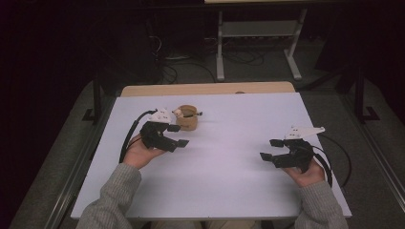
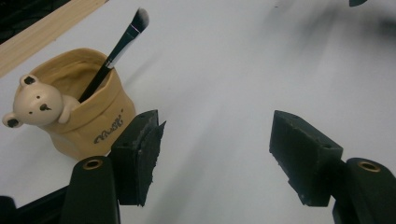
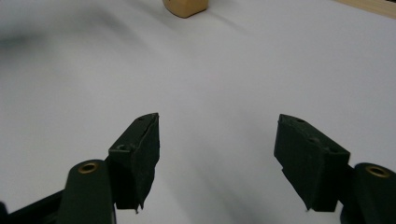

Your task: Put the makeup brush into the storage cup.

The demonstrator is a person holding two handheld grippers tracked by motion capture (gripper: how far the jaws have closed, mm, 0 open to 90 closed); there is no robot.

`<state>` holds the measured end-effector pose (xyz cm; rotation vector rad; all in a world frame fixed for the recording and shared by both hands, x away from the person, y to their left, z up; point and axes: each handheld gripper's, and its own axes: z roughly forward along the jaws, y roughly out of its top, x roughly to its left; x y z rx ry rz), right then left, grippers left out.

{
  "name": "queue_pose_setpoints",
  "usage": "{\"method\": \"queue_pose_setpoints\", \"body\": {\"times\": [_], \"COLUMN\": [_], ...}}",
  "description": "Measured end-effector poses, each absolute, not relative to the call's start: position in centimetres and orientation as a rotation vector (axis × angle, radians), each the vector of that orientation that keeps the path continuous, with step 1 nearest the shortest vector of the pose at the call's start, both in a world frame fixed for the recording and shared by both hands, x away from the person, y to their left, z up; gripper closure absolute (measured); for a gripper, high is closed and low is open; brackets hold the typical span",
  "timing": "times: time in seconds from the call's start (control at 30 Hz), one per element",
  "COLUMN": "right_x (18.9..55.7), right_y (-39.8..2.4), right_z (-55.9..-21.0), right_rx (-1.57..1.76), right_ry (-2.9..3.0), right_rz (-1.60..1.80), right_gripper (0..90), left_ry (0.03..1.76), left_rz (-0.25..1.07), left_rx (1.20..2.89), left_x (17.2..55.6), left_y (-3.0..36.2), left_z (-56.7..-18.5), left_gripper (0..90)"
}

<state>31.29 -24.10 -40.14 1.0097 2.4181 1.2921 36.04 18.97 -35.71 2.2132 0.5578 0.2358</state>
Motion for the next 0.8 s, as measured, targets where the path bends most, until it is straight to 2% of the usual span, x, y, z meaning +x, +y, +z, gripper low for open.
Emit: {"method": "queue_pose_setpoints", "body": {"times": [0.8], "right_x": [31.2], "right_y": [-23.3], "right_z": [-40.3], "right_rx": [0.995], "right_ry": [2.443], "right_rz": [1.272], "right_gripper": [29.5], "left_ry": [0.628], "left_rz": [0.23], "left_rx": [2.177], "left_x": [32.4], "left_y": [20.9], "left_z": [-38.6], "left_gripper": [27.7]}}
